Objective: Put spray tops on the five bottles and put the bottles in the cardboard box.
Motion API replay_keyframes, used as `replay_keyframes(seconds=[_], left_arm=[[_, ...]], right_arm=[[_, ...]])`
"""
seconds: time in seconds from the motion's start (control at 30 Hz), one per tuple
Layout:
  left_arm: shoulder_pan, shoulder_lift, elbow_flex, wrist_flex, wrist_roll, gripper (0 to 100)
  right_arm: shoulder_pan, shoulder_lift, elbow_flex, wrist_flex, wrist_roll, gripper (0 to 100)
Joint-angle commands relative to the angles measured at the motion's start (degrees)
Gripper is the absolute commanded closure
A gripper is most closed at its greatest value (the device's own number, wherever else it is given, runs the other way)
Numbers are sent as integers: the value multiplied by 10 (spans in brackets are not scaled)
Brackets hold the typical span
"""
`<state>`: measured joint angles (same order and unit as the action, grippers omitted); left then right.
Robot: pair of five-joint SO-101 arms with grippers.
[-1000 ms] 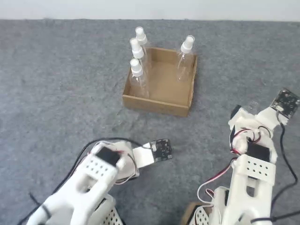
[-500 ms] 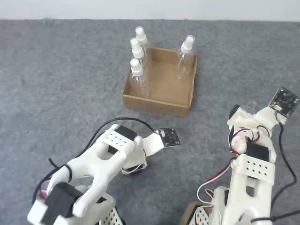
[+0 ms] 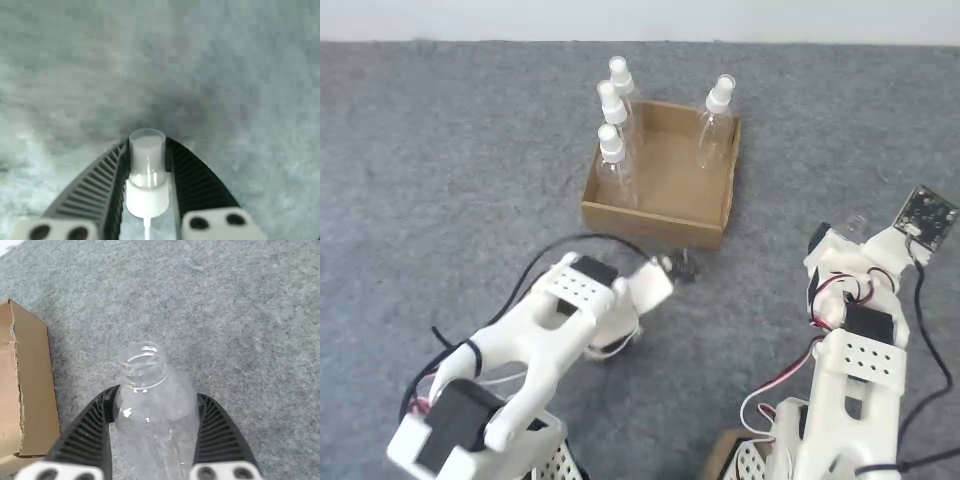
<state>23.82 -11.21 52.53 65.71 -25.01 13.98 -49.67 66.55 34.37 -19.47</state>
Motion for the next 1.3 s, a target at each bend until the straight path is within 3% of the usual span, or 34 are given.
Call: replay_keyframes(seconds=[0.0,0.47,0.73,0.83,0.97,1.27], left_arm=[[-3,-4,-61,1,52,987],[1,-11,-49,-23,122,987],[-6,-159,6,-27,163,987],[-44,-204,20,-45,164,987],[-86,-238,22,-51,164,987],[-91,-295,49,-72,185,987]], right_arm=[[-5,-22,-7,-15,-2,972],[-7,-25,-6,-11,-2,972],[-3,-25,-6,-10,-1,972],[-3,-25,-6,-10,-1,972],[-6,-25,-6,-10,-1,972],[-7,-82,-6,38,-1,972]])
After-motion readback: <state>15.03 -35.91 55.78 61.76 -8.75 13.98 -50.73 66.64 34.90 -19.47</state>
